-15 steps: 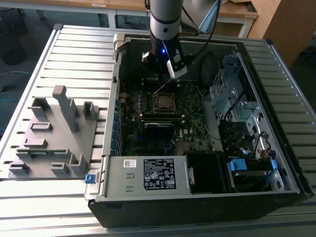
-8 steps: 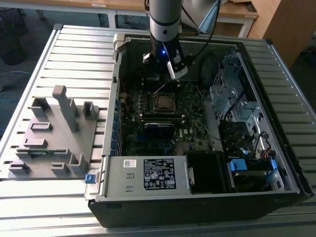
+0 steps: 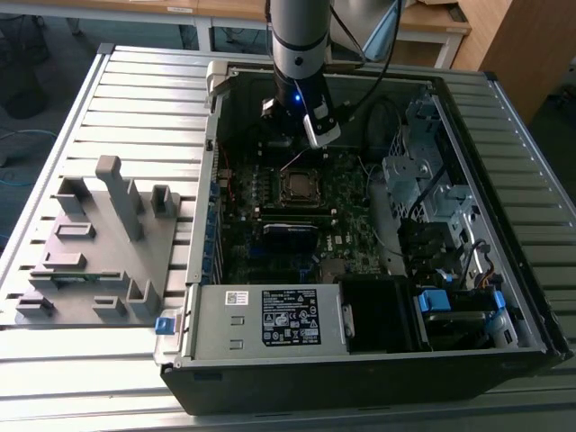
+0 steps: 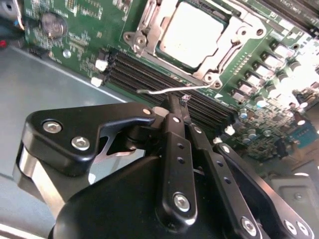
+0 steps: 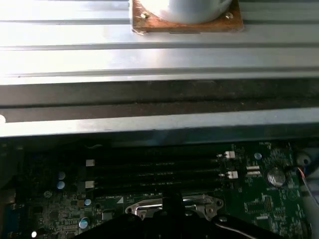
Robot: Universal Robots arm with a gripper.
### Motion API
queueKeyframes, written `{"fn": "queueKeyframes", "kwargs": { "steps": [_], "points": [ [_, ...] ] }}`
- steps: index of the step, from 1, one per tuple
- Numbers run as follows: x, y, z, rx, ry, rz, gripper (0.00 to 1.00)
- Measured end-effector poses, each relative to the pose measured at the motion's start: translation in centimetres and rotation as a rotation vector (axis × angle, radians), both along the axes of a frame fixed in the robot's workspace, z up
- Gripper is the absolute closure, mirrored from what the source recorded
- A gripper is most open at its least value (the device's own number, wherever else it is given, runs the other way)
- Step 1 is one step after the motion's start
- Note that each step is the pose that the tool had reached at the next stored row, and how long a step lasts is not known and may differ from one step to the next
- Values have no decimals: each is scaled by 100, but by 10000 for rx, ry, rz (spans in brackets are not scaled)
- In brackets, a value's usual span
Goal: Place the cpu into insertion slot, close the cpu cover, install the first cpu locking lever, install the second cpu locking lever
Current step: 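Install the first cpu locking lever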
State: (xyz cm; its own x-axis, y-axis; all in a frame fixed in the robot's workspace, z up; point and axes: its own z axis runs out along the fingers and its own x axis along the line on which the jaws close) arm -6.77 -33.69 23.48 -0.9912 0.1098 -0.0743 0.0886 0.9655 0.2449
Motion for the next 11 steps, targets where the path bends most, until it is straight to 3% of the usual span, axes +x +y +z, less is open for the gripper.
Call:
{"fn": "queueKeyframes", "kwargs": {
  "steps": [3, 8, 11],
  "points": [
    [0, 0, -11, -3, 2, -506, 90],
    [0, 0, -14, -1, 0, -568, 90],
    [0, 0, -24, 0, 0, -826, 90]
  ]
}}
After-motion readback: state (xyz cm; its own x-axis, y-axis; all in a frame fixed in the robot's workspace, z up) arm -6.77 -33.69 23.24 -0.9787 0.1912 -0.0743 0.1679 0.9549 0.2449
